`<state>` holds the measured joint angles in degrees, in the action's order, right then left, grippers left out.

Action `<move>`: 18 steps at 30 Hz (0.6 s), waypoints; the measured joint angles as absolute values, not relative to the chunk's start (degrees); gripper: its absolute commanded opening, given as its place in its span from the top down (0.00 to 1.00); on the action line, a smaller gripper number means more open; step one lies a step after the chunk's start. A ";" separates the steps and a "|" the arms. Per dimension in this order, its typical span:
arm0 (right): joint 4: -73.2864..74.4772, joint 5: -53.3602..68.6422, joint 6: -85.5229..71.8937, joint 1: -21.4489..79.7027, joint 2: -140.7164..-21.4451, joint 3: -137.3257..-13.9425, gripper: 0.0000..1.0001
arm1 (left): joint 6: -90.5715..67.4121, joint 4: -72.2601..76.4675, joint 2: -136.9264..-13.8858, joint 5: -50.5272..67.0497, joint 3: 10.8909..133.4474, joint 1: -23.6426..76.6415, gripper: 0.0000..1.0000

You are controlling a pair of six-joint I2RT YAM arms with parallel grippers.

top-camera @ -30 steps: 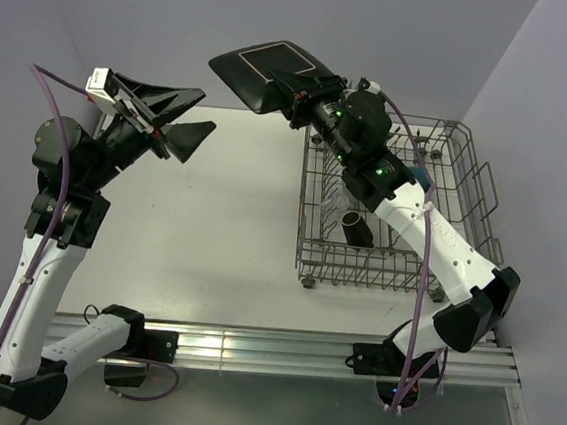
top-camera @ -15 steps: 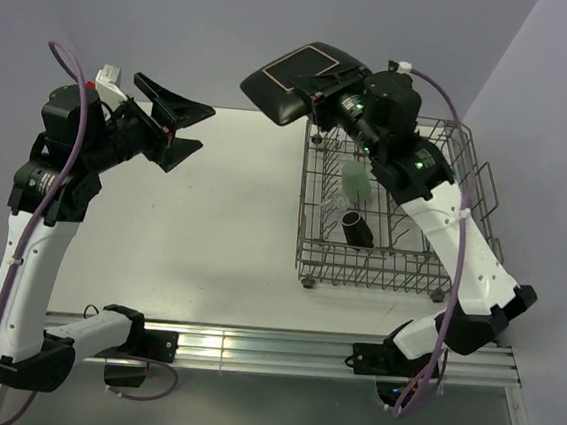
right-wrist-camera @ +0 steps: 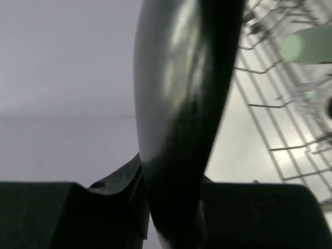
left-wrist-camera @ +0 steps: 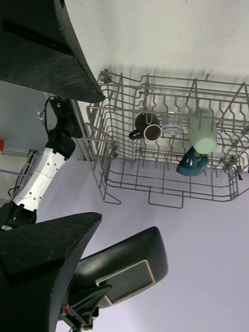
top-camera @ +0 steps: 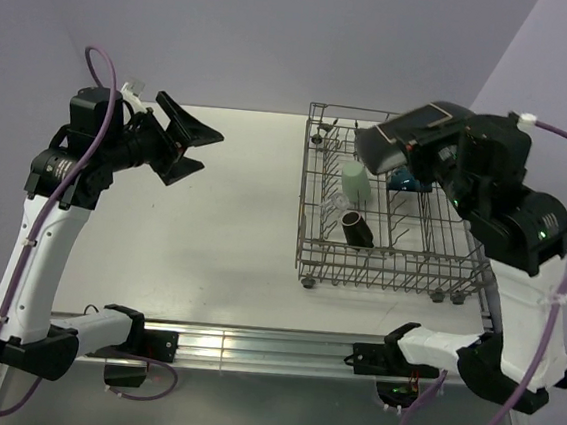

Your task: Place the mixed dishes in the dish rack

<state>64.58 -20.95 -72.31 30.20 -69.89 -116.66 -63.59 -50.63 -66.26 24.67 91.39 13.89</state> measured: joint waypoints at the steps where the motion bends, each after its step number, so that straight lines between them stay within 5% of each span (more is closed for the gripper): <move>1: 66.89 -21.91 -72.20 29.63 -68.38 -116.44 1.00 | -63.42 -50.52 -66.26 25.04 91.07 13.89 0.08; 10: 79.85 -25.23 -71.72 23.05 -57.89 -108.20 1.00 | -62.54 -50.78 -68.75 27.68 90.54 13.89 0.09; 18: 83.31 -19.79 -70.61 16.23 -60.16 -100.84 1.00 | -62.13 -53.04 -70.87 28.71 93.03 13.89 0.09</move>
<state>83.31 -19.79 -70.61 16.23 -60.16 -100.84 -62.13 -53.04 -70.87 28.71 93.03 13.89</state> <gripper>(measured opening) 0.236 0.908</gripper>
